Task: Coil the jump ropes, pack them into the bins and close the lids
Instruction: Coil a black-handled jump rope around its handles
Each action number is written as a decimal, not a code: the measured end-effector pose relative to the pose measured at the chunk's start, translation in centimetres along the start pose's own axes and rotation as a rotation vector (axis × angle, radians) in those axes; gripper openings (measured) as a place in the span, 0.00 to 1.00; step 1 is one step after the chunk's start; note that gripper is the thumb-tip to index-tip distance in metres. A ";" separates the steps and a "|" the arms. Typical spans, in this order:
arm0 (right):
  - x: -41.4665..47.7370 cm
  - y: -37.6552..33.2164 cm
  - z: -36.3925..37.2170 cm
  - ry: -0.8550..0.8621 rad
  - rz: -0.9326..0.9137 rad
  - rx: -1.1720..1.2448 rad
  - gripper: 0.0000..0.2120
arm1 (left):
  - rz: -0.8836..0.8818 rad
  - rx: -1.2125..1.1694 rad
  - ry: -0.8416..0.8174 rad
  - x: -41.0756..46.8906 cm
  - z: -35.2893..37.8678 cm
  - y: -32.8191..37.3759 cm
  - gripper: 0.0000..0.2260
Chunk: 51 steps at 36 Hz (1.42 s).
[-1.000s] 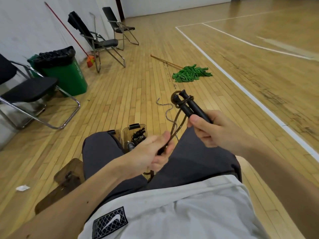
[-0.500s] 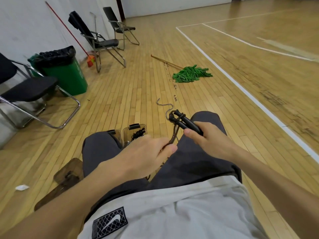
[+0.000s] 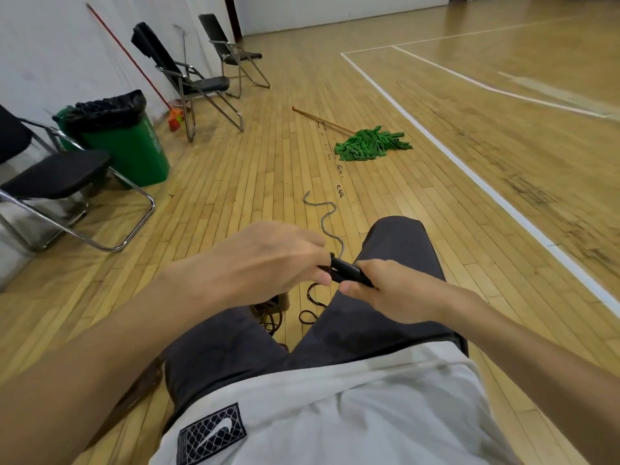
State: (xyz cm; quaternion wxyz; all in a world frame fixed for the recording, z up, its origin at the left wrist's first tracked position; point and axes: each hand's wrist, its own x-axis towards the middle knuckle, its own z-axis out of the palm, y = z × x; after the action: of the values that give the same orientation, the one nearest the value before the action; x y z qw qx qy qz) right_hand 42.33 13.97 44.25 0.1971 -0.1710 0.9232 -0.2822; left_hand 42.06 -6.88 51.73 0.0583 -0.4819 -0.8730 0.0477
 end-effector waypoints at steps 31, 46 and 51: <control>-3.2 -1.4 -0.3 -0.213 -0.216 0.148 0.15 | -0.282 -0.996 0.042 1.2 2.6 -3.1 0.04; -2.7 -1.5 0.3 -0.204 -0.285 0.748 0.14 | -0.427 -1.257 0.145 0.4 5.9 -2.0 0.21; -2.3 -1.4 -0.4 -0.103 -0.265 0.764 0.09 | -0.533 -1.401 0.127 0.7 6.6 -0.9 0.14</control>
State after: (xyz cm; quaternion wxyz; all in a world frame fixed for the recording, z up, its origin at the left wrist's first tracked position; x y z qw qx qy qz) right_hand 44.45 14.02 45.98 0.2543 -0.2170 0.7109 -0.6188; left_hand 39.99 -6.93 45.38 -0.2021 -0.1805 -0.7810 -0.5627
